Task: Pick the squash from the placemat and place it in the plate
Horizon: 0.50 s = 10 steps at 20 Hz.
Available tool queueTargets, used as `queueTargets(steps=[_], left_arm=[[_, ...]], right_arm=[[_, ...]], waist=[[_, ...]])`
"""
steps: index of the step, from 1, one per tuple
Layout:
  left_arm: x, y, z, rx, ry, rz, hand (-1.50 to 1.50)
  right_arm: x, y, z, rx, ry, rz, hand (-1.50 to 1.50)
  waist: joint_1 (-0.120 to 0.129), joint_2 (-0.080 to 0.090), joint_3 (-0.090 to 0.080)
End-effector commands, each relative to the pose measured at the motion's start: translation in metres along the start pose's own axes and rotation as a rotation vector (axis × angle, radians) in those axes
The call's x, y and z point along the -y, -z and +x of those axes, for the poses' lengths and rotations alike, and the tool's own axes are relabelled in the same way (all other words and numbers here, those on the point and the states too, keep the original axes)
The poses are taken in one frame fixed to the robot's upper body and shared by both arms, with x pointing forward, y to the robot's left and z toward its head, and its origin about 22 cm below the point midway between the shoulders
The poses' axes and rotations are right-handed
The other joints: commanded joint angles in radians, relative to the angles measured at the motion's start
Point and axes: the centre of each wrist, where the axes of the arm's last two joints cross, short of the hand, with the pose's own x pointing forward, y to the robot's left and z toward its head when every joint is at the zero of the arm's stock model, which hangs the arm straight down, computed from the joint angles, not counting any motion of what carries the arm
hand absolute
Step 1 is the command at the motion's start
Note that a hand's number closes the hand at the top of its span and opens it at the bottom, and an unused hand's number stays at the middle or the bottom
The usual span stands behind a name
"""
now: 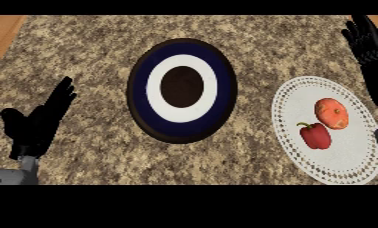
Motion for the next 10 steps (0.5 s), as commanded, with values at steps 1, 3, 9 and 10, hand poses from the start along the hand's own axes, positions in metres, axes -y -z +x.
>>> queueTargets(steps=[1, 3, 9, 10], left_arm=[[0.022, 0.013, 0.011, 0.036, 0.031, -0.006, 0.0], [0.029, 0.028, 0.041, 0.125, 0.054, 0.029, 0.0], [0.037, 0.03, 0.05, 0.192, 0.075, -0.011, 0.0], [0.058, 0.029, 0.054, 0.193, 0.065, -0.02, 0.0]], right_arm=[[0.003, 0.012, -0.008, -0.054, 0.061, -0.006, -1.5], [-0.014, 0.003, -0.013, -0.087, 0.223, 0.02, -1.5], [0.001, 0.004, 0.014, -0.023, -0.544, 0.342, 1.5], [-0.045, -0.025, -0.033, -0.076, -0.365, 0.211, 1.5]], waist=[[0.032, -0.016, -0.002], [0.017, -0.017, -0.002], [0.027, -0.011, -0.011], [0.025, -0.015, -0.001]])
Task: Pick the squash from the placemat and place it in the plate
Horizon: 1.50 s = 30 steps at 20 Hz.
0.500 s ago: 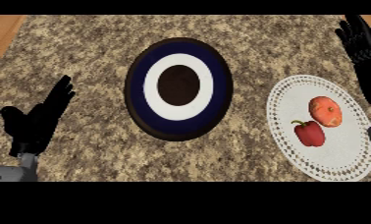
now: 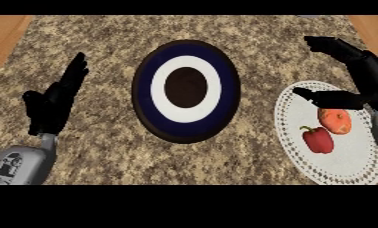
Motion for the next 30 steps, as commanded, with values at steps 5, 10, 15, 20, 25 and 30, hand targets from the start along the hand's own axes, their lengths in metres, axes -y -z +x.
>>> queueTargets(steps=[5, 10, 15, 20, 25, 30], left_arm=[[0.014, 0.011, 0.006, 0.021, 0.005, -0.001, 0.0], [0.029, 0.008, 0.0, 0.012, 0.005, 0.003, 0.0], [0.019, 0.015, 0.002, 0.025, 0.012, 0.017, 0.0], [0.022, 0.006, 0.001, 0.017, 0.014, -0.011, 0.0], [0.03, 0.009, 0.001, 0.031, 0.018, -0.01, 0.0], [0.046, 0.007, -0.007, 0.009, -0.012, -0.017, 0.0]], right_arm=[[-0.075, -0.088, -0.102, -0.11, 0.071, -0.005, -1.5], [-0.034, -0.082, -0.093, -0.034, -0.184, -0.087, -1.5], [0.026, -0.082, -0.038, 0.005, -0.244, -0.153, -1.5], [0.069, -0.079, -0.005, -0.251, -0.497, 0.039, -1.5], [0.089, -0.077, 0.016, -0.378, -0.508, 0.168, -1.5], [0.085, -0.075, 0.001, -0.473, -0.531, 0.238, -1.5]], waist=[[-0.003, 0.0, 0.009], [-0.002, -0.002, 0.008], [-0.011, -0.004, 0.007], [-0.005, -0.006, 0.004], [-0.005, -0.003, 0.007], [0.001, -0.001, 0.008]])
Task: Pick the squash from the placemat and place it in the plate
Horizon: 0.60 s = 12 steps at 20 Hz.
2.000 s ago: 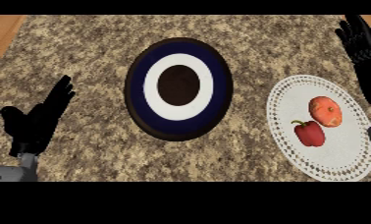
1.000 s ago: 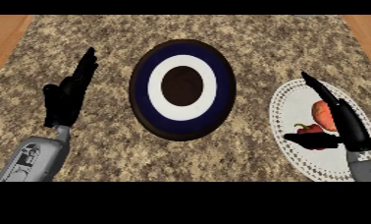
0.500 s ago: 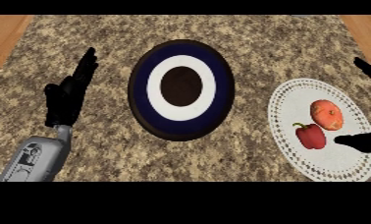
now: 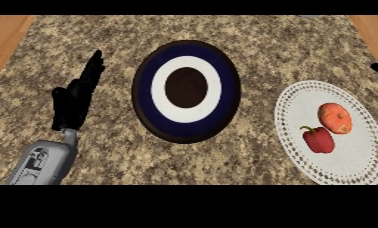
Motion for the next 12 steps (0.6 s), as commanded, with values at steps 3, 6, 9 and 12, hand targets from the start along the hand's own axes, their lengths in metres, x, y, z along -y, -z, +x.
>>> queueTargets(steps=[3, 6, 9, 12], left_arm=[[-0.009, 0.003, 0.016, 0.013, 0.02, 0.016, 0.0], [-0.014, 0.005, 0.01, 0.012, 0.016, -0.007, 0.0], [-0.005, 0.009, -0.004, 0.015, 0.006, -0.017, 0.0], [-0.011, 0.006, 0.013, 0.013, 0.008, -0.006, 0.0]], right_arm=[[-0.006, 0.017, 0.004, -0.06, -0.016, 0.07, -1.5], [-0.002, 0.035, 0.015, -0.073, -0.012, 0.106, -1.5], [-0.008, 0.046, 0.002, -0.09, -0.04, 0.136, -1.5], [-0.054, 0.055, -0.016, -0.119, -0.094, 0.192, -1.5]], waist=[[0.006, 0.001, 0.001], [0.01, 0.002, 0.001], [0.009, 0.003, 0.001], [0.015, 0.003, 0.002]])
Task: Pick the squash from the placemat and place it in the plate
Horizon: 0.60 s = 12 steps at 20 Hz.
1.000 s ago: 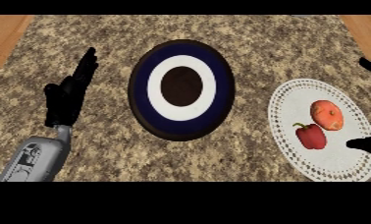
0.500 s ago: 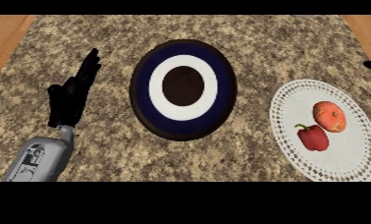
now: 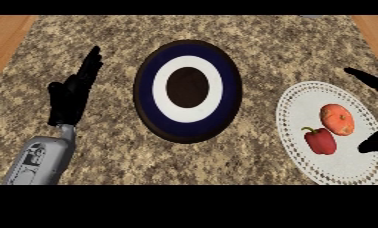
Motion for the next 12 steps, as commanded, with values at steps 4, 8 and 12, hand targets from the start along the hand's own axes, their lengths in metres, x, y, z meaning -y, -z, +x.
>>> queueTargets(steps=[4, 8, 12], left_arm=[[0.016, 0.006, -0.014, 0.003, 0.0, -0.006, 0.0], [0.0, -0.006, 0.001, 0.021, 0.006, 0.007, 0.0], [0.002, 0.007, -0.003, -0.003, -0.001, 0.0, 0.0]], right_arm=[[-0.026, 0.039, -0.001, -0.057, -0.056, 0.073, -1.5], [-0.048, 0.041, -0.015, -0.049, -0.068, 0.093, -1.5], [-0.054, 0.045, -0.031, -0.065, -0.062, 0.115, -1.5]], waist=[[0.003, 0.004, 0.0], [0.001, 0.0, 0.001], [-0.004, 0.0, 0.0]])
